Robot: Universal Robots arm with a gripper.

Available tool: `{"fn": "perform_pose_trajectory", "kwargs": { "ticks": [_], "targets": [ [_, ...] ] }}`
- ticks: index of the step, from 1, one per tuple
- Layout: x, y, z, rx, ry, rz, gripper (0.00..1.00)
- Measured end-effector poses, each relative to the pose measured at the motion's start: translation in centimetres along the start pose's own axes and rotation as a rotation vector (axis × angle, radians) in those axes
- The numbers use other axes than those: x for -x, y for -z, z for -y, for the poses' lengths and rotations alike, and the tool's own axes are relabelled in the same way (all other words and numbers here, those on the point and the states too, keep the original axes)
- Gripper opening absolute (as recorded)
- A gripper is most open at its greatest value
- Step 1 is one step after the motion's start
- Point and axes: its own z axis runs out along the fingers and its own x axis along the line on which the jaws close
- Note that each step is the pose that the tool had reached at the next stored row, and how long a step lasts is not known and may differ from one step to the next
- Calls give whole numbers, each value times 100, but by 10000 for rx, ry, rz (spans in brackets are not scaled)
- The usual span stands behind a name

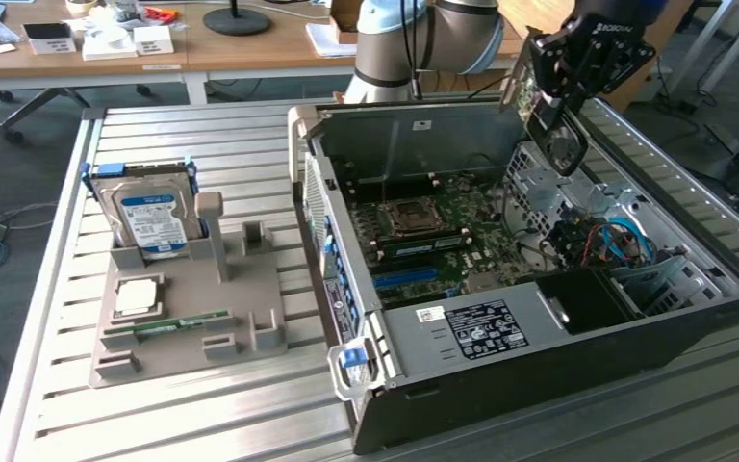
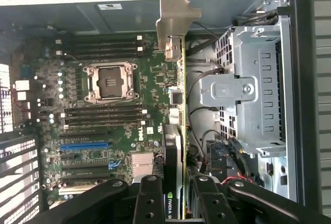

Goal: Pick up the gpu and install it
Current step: 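Pick up the gpu and move the gpu toward the slot, then insert the gpu into the slot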

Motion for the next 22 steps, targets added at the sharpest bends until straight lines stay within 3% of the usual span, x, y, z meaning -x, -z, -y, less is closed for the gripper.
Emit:
{"fn": "perform_pose_trajectory", "kwargs": {
  "ticks": [22],
  "targets": [
    [24, -4, -3, -1, -67, 5, 27]
  ]
}}
